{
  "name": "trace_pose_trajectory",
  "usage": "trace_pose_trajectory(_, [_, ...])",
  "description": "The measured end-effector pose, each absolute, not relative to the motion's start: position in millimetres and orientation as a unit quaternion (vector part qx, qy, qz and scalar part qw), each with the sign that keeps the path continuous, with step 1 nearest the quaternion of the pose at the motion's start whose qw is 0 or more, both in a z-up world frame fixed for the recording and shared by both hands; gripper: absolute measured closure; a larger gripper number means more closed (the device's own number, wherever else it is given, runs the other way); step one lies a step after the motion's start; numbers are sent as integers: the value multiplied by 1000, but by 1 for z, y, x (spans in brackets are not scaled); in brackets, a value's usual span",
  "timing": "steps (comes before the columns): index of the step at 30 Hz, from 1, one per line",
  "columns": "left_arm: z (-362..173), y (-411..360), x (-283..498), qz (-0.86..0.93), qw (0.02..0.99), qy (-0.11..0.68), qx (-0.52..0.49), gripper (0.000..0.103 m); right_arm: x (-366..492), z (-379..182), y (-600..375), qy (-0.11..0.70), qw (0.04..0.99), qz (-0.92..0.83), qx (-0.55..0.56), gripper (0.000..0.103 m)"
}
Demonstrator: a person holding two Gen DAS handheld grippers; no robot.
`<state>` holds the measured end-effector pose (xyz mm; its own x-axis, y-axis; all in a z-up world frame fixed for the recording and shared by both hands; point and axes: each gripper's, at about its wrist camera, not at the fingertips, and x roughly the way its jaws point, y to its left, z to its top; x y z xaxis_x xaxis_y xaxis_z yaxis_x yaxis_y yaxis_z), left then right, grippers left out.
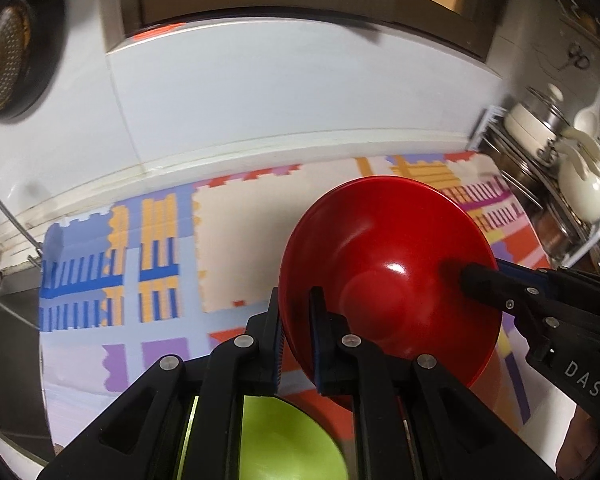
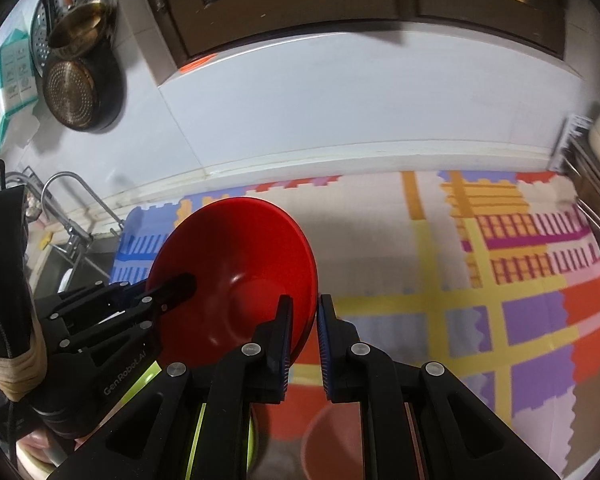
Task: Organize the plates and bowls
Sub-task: 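Lift the red bowl and carry it toward the pink bowl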
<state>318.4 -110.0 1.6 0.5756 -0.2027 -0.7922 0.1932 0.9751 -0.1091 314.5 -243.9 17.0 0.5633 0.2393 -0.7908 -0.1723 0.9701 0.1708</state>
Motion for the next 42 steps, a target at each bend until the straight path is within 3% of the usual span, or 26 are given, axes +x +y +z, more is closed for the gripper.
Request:
trace_pose_trajectory(20, [-24,-186,266,-174,861,477,23,87,251,-3,-323,471,878,71,58,89])
trace_pose_trajectory(42, [-60,-218,244,-167,847,502,55,87,228,-45,-351,506,858,59,68,89])
